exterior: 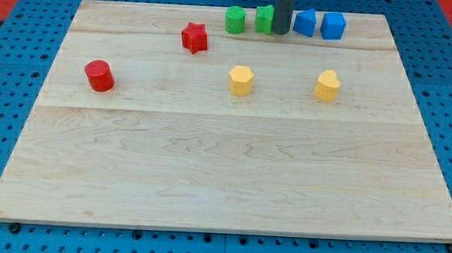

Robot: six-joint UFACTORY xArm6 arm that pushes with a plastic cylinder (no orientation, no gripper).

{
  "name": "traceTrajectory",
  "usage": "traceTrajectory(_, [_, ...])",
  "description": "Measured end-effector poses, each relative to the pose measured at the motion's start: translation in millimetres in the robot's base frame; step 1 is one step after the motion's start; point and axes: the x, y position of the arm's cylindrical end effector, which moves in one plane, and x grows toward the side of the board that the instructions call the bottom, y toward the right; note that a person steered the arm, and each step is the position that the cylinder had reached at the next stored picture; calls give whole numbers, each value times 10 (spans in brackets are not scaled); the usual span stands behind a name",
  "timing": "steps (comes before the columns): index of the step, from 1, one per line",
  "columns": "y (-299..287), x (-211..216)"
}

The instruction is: Move the green blocks towards the top of the red star

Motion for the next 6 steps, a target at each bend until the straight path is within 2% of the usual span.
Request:
traceTrajectory(1, [207, -158])
traceTrajectory(2, [115, -323])
traceTrajectory(5, [-1026, -212])
traceTrajectory(6, [-1069, -212])
